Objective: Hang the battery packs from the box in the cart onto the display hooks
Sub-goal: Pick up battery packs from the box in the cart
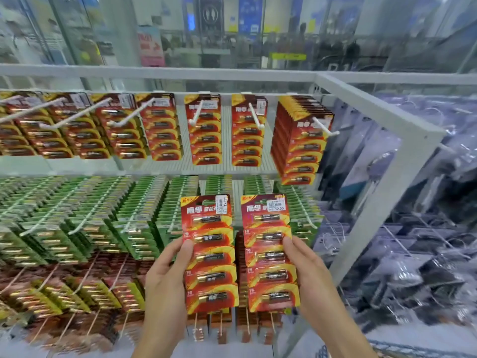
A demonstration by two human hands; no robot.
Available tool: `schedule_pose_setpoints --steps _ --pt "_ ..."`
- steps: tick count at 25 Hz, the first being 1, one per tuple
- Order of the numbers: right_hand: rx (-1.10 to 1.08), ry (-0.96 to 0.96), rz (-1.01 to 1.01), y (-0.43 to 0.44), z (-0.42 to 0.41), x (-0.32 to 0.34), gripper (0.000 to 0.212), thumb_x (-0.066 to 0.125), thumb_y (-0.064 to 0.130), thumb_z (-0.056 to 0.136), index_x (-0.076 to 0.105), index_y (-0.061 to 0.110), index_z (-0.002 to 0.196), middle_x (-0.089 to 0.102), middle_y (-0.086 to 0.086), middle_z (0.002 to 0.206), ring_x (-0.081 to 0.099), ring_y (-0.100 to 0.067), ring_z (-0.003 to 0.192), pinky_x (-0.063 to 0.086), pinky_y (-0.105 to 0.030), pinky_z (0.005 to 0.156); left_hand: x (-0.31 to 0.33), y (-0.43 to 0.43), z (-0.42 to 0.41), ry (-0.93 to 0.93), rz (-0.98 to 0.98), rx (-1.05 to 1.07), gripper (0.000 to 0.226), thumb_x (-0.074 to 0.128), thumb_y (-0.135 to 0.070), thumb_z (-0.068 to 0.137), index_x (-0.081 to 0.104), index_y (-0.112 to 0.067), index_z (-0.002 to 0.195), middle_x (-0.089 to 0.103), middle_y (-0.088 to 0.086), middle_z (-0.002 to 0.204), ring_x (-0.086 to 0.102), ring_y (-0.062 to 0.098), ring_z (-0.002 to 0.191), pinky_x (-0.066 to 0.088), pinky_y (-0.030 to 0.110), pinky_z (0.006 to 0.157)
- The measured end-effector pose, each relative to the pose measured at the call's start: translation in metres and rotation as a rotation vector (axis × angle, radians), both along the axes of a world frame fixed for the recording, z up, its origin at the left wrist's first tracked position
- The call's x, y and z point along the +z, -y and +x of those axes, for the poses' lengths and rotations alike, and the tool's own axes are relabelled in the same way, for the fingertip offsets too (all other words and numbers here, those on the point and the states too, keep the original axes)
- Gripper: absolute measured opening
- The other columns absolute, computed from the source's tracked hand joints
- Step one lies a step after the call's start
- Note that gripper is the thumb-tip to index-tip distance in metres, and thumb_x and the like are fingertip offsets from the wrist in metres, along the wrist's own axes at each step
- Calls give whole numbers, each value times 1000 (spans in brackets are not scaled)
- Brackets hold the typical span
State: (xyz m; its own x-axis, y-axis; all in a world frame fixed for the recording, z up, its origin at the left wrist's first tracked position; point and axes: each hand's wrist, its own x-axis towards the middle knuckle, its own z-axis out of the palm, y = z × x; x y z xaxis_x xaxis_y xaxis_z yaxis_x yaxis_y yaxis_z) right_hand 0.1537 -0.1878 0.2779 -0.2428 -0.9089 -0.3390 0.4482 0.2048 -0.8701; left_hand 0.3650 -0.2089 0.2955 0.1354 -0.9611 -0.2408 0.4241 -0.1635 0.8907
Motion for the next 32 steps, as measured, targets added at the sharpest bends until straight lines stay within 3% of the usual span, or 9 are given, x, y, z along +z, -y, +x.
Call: schedule_pose_setpoints --steps 2,4,9,13,17,24,26,29,32 --pt "8 35 -50 9 4 7 60 77 46 85 58 28 139 75 -3 123 74 -28 109 59 -51 91 10 9 10 17 -41 17 24 68 -34 89 76 -21 108 80 11 101 79 35 86 64 46 70" --pt "22 40 -95 16 7 17 55 74 41 89 59 26 139 75 -4 121 74 -29 108 59 -47 86 22 18 16 32 -101 11 18 67 -35 90 80 -26 98 80 11 102 78 35 87 62 47 73" --pt "-12 61 -140 24 13 34 51 71 37 90 62 19 136 75 -10 120 74 -34 106 56 -49 90 64 43 13 55 -282 -8 19 64 -31 99 81 -29 92 80 9 97 79 30 82 64 40 61" --pt "1 60 -150 20 12 35 48 68 37 88 64 18 132 76 -13 118 74 -36 105 54 -53 93 84 65 14 100 -350 -1 20 63 -30 101 81 -31 92 80 7 102 78 32 91 63 46 75" --pt "-31 75 -145 15 8 32 64 76 41 82 58 19 139 73 -12 123 73 -37 108 54 -58 97 82 77 17 97 -320 -16 13 66 -30 100 78 -25 105 80 7 107 76 34 99 61 50 84" --pt "8 29 -210 13 6 53 47 68 37 91 63 21 135 75 -10 121 74 -34 107 56 -49 88 87 135 4 191 -319 -20 22 59 -30 105 71 -17 119 81 1 97 79 22 82 62 32 60" --pt "-6 -13 -236 15 7 62 51 72 42 89 64 22 135 73 -9 125 71 -34 113 55 -51 94 84 165 -2 230 -322 6 21 57 -29 107 71 -16 117 81 -1 92 79 18 76 60 28 55" --pt "-9 -119 -283 22 9 78 59 75 56 84 64 30 136 71 0 131 66 -27 123 50 -54 106 77 205 -10 273 -324 3 19 55 -28 108 73 -21 109 80 2 97 79 19 78 62 34 61" --pt "25 -205 -317 32 13 97 24 61 47 98 75 40 116 76 5 120 72 -20 114 55 -48 99 72 228 -17 341 -348 40 18 55 -27 108 71 -27 100 77 -6 92 77 13 79 58 23 56"
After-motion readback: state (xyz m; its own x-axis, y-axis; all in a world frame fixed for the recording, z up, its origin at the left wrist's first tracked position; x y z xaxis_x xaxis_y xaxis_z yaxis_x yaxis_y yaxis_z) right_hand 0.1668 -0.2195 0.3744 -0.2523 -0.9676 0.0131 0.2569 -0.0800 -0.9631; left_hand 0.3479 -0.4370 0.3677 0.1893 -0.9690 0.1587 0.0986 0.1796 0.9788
